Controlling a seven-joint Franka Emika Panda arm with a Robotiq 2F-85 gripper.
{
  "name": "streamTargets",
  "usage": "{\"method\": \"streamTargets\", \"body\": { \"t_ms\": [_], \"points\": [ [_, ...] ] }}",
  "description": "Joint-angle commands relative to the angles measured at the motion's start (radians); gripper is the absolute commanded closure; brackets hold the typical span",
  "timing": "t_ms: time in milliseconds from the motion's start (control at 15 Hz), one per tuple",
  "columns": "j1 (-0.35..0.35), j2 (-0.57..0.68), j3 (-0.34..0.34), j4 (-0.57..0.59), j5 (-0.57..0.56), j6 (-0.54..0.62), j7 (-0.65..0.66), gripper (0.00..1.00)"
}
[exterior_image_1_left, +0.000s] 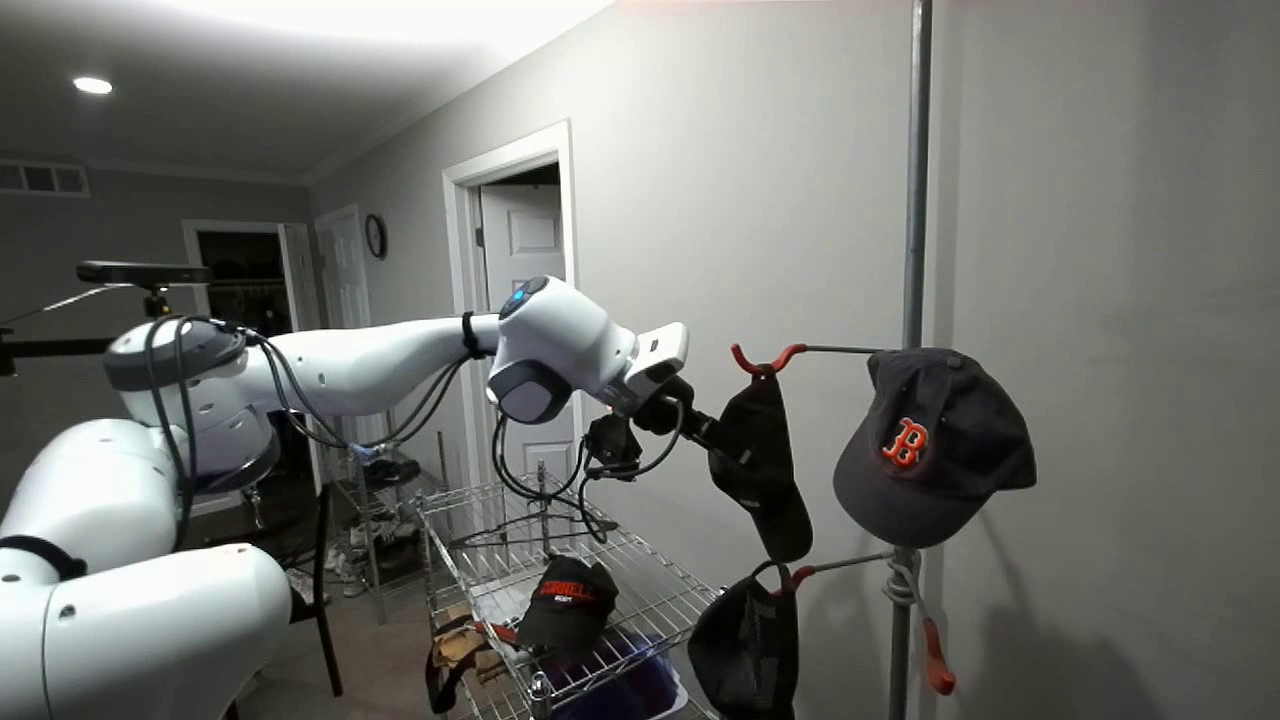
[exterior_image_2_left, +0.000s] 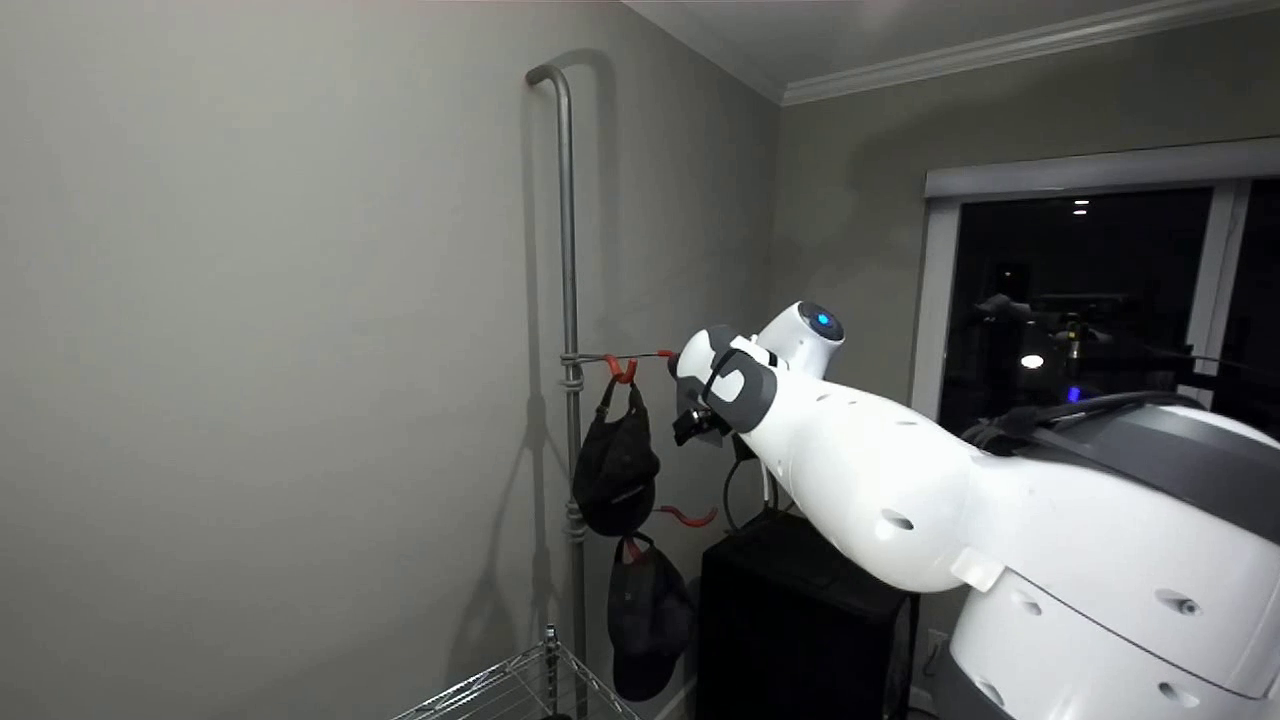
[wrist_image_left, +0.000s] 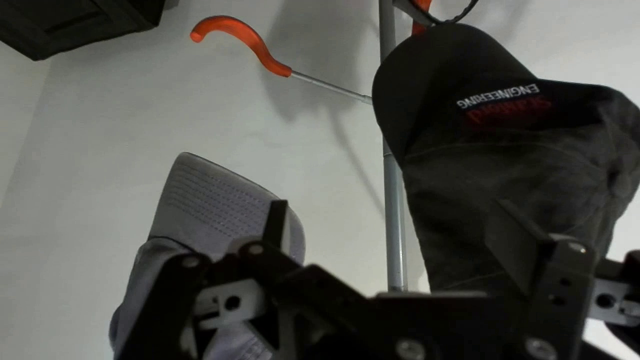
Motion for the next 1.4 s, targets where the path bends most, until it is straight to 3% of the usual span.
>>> {"method": "streamTargets", "body": {
  "t_ms": [0, 267, 733, 800, 867, 1333],
  "points": [
    [0.068, -0.020, 0.027, -0.015, 0.060, 0.085, -0.020, 0.00],
    [0.104, -0.013, 0.086, 0.014, 0.183, 0.179, -0.033, 0.00],
    [0.056, -0.004, 0.153, 0.111, 0.389, 0.223, -0.104, 0.00],
    [0.045, -0.001, 0.156, 0.122, 0.414, 0.217, -0.120, 0.25],
    [0.036, 0.000, 0.160, 0.131, 0.428, 0.211, -0.131, 0.26],
    [-0.014, 0.001, 0.182, 0.172, 0.474, 0.212, -0.164, 0.73]
  ]
}}
